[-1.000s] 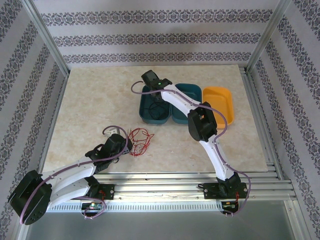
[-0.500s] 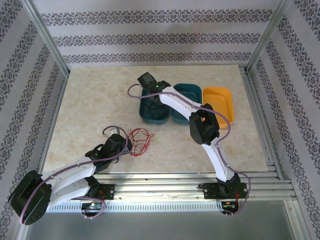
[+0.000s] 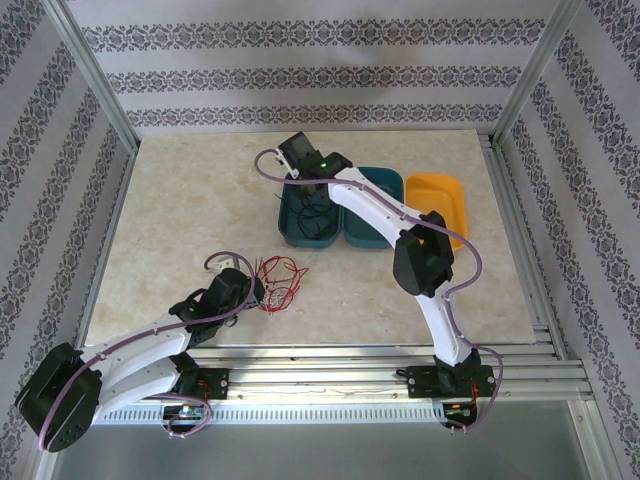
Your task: Untangle the cables
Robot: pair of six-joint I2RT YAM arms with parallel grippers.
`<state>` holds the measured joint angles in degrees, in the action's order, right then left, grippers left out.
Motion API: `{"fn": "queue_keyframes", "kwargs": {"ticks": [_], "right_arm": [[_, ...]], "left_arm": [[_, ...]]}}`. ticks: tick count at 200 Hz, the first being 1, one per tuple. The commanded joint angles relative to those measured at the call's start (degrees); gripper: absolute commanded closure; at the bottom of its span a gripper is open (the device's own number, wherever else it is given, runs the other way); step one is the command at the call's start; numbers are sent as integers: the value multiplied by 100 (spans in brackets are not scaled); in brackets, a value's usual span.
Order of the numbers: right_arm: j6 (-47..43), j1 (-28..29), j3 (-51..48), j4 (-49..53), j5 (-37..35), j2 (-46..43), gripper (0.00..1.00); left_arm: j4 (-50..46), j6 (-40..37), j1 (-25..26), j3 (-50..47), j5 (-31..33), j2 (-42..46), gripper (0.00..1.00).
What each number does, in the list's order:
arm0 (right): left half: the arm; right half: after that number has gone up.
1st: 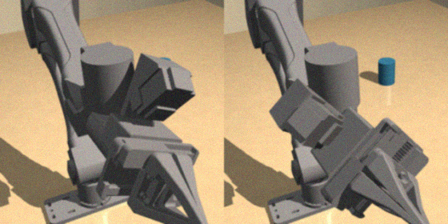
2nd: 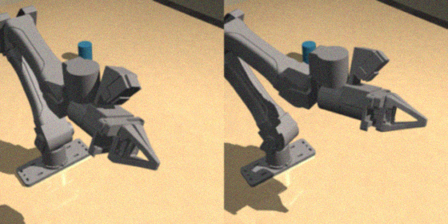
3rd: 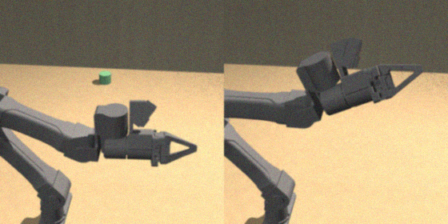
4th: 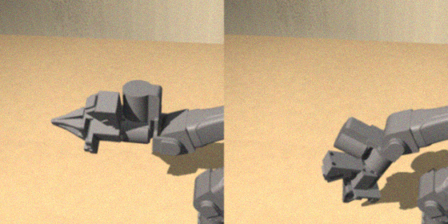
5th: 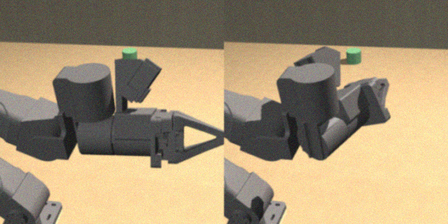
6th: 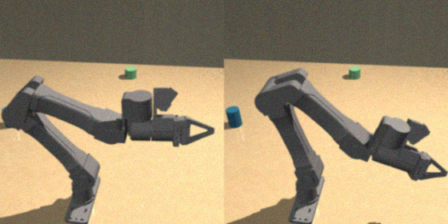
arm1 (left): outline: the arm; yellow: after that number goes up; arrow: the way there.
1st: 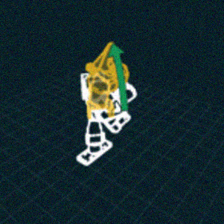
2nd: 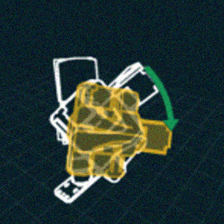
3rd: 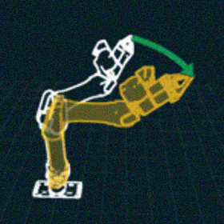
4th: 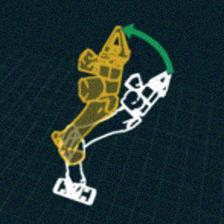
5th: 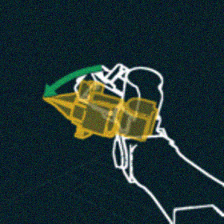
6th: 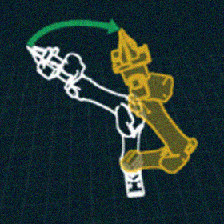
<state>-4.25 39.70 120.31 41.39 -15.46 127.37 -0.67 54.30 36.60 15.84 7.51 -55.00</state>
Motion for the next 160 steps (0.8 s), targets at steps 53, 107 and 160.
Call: {"fn": "queue_keyframes", "kwargs": {"ticks": [53, 107, 160], "right_arm": [[25, 469, 1229, 259, -124, 1047, 60], [-52, 543, 2092, 421, -314, 1780, 59], [-194, 539, 2588, 432, -790, 2273, 62]], "left_arm": [[-39, 63, -105, -127, 9, 71, 64], [16, 54, -107, -118, -26, 63, 64], [14, 49, -109, -123, -30, 57, 64]]}}
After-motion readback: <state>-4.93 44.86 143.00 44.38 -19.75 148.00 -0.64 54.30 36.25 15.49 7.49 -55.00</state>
